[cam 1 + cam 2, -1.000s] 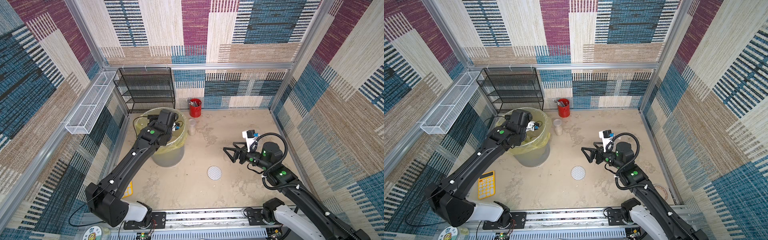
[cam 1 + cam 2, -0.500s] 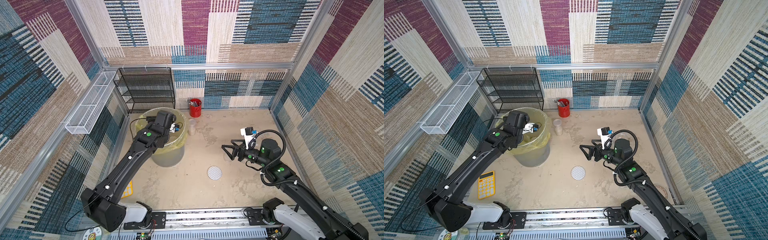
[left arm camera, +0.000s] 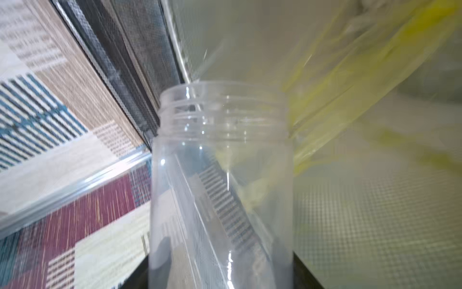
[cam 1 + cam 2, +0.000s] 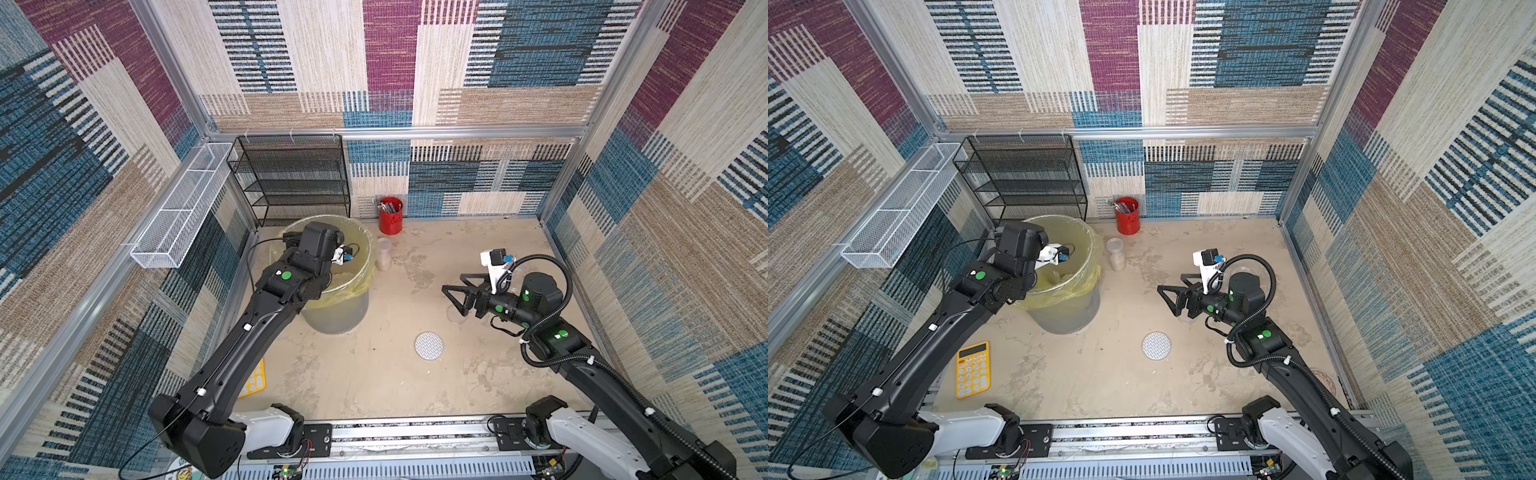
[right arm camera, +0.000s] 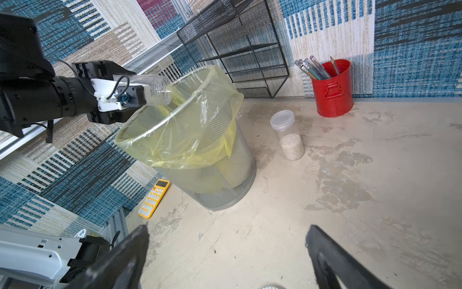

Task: Empty moldy rice from jars
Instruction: Pour the moldy rice from the jar into the trash bin.

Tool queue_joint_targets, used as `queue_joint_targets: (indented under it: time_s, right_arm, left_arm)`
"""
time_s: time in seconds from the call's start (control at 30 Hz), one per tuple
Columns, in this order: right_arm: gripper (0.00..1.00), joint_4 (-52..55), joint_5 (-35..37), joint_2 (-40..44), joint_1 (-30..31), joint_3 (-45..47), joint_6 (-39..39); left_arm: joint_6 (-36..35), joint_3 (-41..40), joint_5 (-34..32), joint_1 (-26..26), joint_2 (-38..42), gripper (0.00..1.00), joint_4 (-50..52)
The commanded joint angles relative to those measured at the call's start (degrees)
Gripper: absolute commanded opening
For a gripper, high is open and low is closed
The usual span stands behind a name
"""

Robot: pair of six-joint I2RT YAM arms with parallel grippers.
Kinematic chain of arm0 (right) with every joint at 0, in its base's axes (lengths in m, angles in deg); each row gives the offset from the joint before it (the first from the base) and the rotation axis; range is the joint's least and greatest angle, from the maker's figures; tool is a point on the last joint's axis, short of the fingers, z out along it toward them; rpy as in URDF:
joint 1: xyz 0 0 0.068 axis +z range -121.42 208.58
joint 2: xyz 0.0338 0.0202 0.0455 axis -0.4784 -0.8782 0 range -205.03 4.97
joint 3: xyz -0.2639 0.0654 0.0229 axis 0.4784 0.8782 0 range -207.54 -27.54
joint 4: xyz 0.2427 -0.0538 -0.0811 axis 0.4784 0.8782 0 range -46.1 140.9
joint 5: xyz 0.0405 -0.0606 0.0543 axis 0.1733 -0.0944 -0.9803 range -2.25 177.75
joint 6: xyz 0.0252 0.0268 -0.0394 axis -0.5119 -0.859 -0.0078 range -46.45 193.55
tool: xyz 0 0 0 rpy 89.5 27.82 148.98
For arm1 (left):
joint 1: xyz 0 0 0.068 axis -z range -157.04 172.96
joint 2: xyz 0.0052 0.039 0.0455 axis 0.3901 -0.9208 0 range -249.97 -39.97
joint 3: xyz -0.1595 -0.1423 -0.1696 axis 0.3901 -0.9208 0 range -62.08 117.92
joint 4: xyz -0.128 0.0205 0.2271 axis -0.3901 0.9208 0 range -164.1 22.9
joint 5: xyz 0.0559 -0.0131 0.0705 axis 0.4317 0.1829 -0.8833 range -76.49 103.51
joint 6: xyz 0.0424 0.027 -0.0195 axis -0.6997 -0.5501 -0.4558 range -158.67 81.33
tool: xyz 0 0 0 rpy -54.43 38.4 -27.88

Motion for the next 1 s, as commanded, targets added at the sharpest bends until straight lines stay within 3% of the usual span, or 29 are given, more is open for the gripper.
queue_joint_targets:
  time_s: [0.0,0.17,0.23,0.37,0.53,0.7,0.97]
  right_arm:
    - [0.99,-1.62,-2.16,-0.96,0.06,-0.41,-0.28]
    - [0.99,-3.26,-2.19,-1.35,0.11,0.47,-0.93]
    - [0.99,-2.68,-2.27,-1.58,0.07,0.02,-0.91]
    - [0.99,-0.87,-1.41,-1.51,0.13,-1.07,-0.06]
    - [0.99,3.38,1.0,-0.73,0.07,-3.78,0.76]
    - [0.99,13.8,5.4,-2.58,0.08,-10.02,-0.4]
    - [0.99,23.58,4.46,-2.98,0.06,-17.02,-0.87]
  left_arm:
    - [0.97,1.21,0.33,-2.42,0.9,0.0,-1.54]
    - [2.69,0.46,-0.09,-1.75,-0.68,0.0,0.08]
    - [6.59,1.87,0.96,-1.8,-1.04,0.0,0.84]
    - [20.22,7.66,7.95,-1.67,-1.68,0.0,8.34]
    - [28.56,7.97,13.94,-1.19,-0.44,0.0,8.53]
    - [39.36,8.48,27.23,-0.15,3.01,0.0,7.27]
    - [45.7,3.81,39.1,1.58,11.18,0.0,-0.78]
